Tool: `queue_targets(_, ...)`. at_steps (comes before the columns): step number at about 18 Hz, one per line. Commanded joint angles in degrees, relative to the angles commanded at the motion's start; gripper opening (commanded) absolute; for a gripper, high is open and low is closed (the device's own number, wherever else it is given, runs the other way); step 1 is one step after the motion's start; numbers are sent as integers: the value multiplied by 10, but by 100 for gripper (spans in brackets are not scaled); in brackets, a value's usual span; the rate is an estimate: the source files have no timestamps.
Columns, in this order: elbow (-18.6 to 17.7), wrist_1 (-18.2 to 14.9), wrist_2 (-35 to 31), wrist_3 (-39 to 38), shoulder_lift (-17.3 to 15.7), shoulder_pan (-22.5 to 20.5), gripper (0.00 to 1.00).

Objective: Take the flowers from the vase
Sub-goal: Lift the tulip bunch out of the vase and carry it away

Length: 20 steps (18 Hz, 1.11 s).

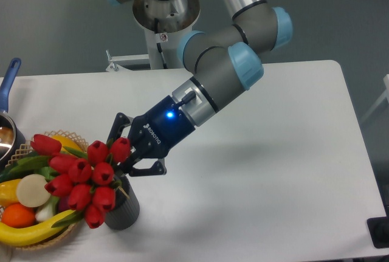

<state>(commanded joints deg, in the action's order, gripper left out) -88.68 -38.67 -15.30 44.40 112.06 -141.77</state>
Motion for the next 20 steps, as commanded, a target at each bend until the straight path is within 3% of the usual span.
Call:
queue_targets(5,11,0,20,-51,-6,-17,0)
queue_targets(16,30,-2,8,-47,-2,-107,0)
queue_targets(20,16,-3,-110,23,0,-153,0)
